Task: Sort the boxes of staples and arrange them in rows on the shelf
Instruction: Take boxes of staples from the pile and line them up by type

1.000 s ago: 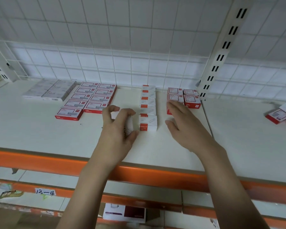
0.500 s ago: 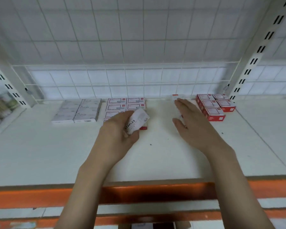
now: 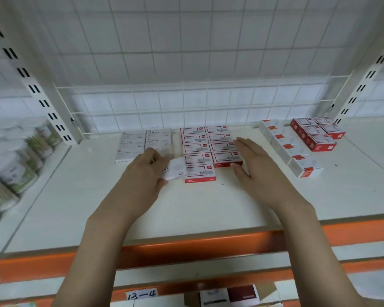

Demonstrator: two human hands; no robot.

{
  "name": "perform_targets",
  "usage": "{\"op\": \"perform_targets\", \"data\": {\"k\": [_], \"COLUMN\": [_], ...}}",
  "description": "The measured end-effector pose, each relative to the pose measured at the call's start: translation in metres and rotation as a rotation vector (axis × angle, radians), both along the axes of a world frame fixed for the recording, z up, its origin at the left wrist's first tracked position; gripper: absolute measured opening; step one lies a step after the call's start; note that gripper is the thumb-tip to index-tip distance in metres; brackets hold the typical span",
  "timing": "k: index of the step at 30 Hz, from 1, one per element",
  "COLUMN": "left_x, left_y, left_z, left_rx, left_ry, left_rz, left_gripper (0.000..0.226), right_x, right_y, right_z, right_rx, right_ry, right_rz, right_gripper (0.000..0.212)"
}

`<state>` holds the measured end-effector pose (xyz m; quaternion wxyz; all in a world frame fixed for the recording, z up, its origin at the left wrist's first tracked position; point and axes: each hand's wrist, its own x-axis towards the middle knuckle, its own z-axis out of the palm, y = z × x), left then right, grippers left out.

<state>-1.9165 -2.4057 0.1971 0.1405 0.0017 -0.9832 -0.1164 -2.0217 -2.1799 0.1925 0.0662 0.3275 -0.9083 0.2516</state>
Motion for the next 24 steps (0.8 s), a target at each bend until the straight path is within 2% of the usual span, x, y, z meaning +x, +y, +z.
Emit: {"op": "perform_targets", "data": {"k": [5, 8, 13, 17, 21, 24], "left_x": [0.010, 0.014, 0.032, 0.038, 0.034, 0.032], "left_y": [-0.030, -0.035, -0.020, 0.004, 0.012, 0.007], "left_z": [-0.006, -0.012, -0.027, -0.046, -0.050, -0.046], "left_rx": [-0.014, -0.086, -0.122, -0.142, -0.125, -0.083], "left_ry": [-0.154, -0.241, -0.071, -0.079, -0.122, -0.083], "left_rz": [0.060, 0.113, 0.163, 0.177, 0.262, 0.263], "left_gripper": [0.040, 0.041, 0.046, 0.043, 0.051, 0.056], "right_x": [0.009, 0.014, 0.019, 0.022, 0.025, 0.026], "right_y": [-0.011, -0.018, -0.024, -0.021, -0.017, -0.017], "right_z": [-0.001, -0.002, -0.010, -0.017, -0.025, -0.031], "right_rx": [0.042, 0.037, 0.066, 0.096, 0.113, 0.154], "right_ry": [-0.013, 0.006, 0.031, 0.051, 0.043, 0.062], "right_rz": [0.030, 0.049, 0.080, 0.098, 0.063, 0.075], "right_gripper": [0.054, 0.053, 0.044, 0.038, 0.046, 0.061]}}
